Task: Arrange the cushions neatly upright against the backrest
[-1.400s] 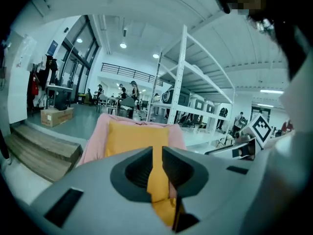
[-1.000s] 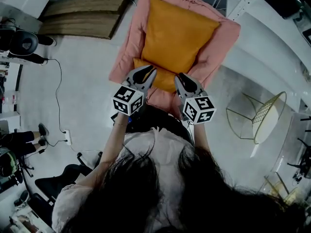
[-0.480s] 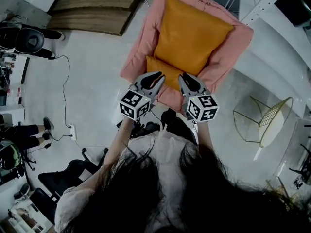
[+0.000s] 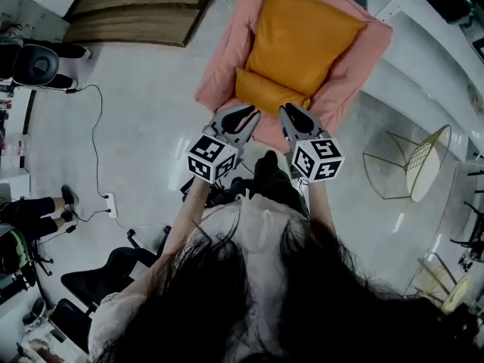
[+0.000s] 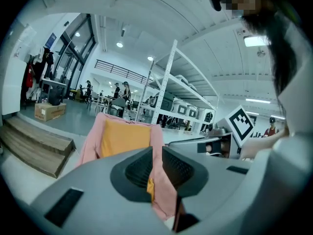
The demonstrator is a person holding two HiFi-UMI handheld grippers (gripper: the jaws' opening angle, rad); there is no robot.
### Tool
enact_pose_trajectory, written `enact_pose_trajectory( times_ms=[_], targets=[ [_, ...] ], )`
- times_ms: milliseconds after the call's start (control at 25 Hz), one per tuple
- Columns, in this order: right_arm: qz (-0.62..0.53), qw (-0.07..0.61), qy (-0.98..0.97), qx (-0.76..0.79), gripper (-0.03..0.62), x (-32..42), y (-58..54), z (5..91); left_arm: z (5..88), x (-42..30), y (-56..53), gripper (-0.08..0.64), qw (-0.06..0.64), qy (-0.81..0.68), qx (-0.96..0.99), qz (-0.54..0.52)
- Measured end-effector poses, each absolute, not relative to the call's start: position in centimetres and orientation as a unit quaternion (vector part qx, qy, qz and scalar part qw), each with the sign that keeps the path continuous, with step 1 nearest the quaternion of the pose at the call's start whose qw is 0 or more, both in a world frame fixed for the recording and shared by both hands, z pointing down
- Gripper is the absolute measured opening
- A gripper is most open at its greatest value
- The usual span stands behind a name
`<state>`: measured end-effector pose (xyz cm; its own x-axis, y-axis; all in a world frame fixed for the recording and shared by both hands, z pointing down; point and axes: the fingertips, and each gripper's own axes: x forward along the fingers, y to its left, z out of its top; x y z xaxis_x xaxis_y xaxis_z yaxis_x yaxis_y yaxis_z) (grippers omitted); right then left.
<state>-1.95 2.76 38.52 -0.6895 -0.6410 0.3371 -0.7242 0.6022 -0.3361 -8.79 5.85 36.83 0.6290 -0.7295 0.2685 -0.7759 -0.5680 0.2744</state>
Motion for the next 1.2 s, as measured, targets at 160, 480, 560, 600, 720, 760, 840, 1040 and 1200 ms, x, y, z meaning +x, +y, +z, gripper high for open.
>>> enact_pose_trajectory(
  times_ms=[160,480,560,600,720,760,840,1040,1200],
  targets=[
    [0.225,0.089,-0.883,0.401,0.078,-1.9,7.4,37.6,36.1,-8.9,10.5,0.06,0.181,-0.408,0.893,0.06],
    [0.218,0.1,-0.872,0.427,0.078,-2.6,14.5,37.6,37.1,-9.1,16.2,0.06,0.196,-0.373,0.905,0.052],
    [0.216,0.102,-0.869,0.434,0.078,-1.8,15.7,37.4,37.3,-8.4,17.1,0.06,0.199,-0.364,0.908,0.054],
    [0.216,0.103,-0.867,0.437,0.078,-1.4,16.3,37.4,37.3,-8.0,17.5,0.06,0.199,-0.359,0.91,0.056],
    [0.218,0.104,-0.862,0.446,0.078,-0.1,17.5,37.5,37.1,-6.6,18.4,0.06,0.195,-0.347,0.915,0.058],
    [0.218,0.104,-0.861,0.447,0.078,0.3,17.7,37.5,37.0,-6.2,18.6,0.06,0.194,-0.345,0.917,0.059],
    [0.218,0.104,-0.861,0.448,0.078,0.9,18.0,37.4,36.8,-5.4,18.9,0.06,0.19,-0.341,0.918,0.061],
    [0.218,0.098,-0.864,0.444,0.078,2.5,18.7,37.1,36.4,-3.4,19.5,0.06,0.183,-0.342,0.92,0.064],
    [0.214,0.103,-0.871,0.43,0.078,4.1,19.7,36.9,36.0,-1.6,20.4,0.06,0.18,-0.355,0.915,0.064]
  ],
)
